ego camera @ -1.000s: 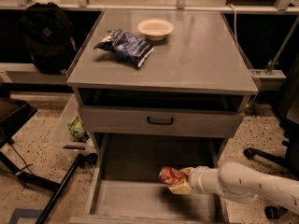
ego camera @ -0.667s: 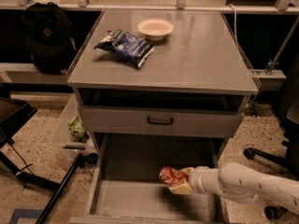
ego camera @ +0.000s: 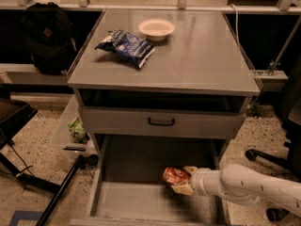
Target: Place coke can into middle drawer
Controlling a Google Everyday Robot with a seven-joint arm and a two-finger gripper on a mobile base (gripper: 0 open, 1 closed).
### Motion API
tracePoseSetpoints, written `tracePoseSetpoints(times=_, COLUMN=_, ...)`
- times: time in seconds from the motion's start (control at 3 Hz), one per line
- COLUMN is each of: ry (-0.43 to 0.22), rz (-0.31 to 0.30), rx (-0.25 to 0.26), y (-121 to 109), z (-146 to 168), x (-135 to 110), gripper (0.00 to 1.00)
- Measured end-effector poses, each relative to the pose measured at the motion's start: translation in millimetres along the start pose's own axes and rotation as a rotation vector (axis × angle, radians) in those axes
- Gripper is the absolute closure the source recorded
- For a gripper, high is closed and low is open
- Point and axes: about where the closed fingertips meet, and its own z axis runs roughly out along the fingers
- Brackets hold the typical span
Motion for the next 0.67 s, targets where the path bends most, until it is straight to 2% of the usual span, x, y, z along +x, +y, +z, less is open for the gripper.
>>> tracePoseSetpoints(times=0.33, ry=0.0, rz=0.0, rx=0.0, y=0.1, z=0.1, x=0.0, gripper=0.0)
tracePoseSetpoints(times=0.67, ry=0.0, rz=0.0, rx=0.0, y=0.1, z=0.1, x=0.0, gripper=0.0)
